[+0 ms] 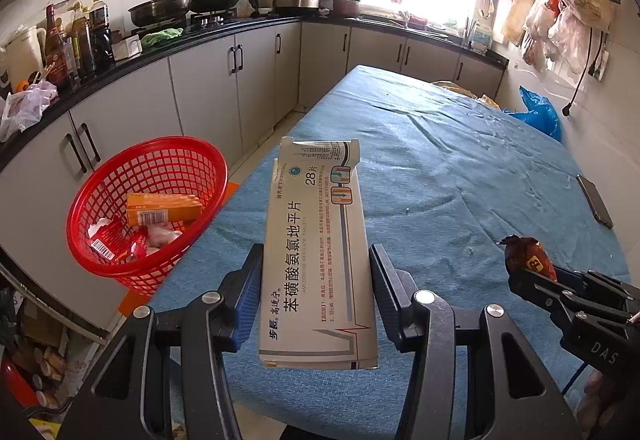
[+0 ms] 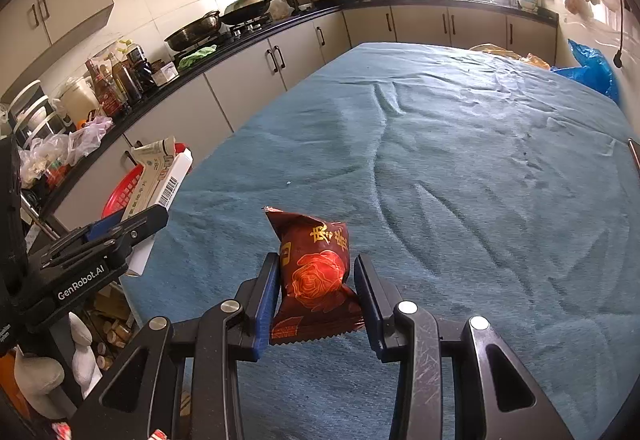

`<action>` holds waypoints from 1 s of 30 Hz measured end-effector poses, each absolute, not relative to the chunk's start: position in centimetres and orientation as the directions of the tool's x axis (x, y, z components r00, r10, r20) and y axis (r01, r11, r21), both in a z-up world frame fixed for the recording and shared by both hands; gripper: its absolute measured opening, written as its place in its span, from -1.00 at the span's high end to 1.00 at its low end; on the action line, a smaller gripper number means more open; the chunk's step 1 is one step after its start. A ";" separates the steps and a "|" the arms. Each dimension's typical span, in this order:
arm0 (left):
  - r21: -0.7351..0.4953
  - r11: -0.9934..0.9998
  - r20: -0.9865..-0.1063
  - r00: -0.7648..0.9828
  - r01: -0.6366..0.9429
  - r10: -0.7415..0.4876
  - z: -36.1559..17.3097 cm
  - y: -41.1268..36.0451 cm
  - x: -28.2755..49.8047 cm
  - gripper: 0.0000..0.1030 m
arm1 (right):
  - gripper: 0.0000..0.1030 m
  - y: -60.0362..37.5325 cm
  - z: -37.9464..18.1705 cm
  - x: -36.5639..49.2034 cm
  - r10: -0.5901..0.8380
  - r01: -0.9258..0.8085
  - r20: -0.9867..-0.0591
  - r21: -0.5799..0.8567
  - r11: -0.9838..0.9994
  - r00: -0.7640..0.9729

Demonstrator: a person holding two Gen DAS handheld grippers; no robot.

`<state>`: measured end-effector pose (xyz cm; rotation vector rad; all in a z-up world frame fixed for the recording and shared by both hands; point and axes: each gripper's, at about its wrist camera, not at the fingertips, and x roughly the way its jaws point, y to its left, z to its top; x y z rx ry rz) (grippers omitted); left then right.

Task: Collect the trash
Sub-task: 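Carry the medicine box and snack bag over the red basket with both tools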

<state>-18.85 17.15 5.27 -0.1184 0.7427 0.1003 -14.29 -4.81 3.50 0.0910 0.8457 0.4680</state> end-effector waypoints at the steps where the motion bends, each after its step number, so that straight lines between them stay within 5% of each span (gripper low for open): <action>1: -0.074 0.988 -0.679 0.733 -0.134 0.049 5.3 17.3 -18.9 0.03 | 0.20 -4.7 3.5 -14.3 0.433 -0.363 -0.700 0.258 0.895 0.568; 18: -0.167 0.976 -0.664 0.748 -0.138 -0.007 6.2 21.6 -20.3 0.03 | 0.20 -1.0 5.5 -14.0 0.447 -0.411 -0.679 0.229 0.882 0.582; 30: -0.145 0.968 -0.616 0.784 -0.204 0.073 9.4 28.3 -21.5 0.03 | 0.20 4.3 6.4 -12.5 0.493 -0.466 -0.672 0.242 0.851 0.552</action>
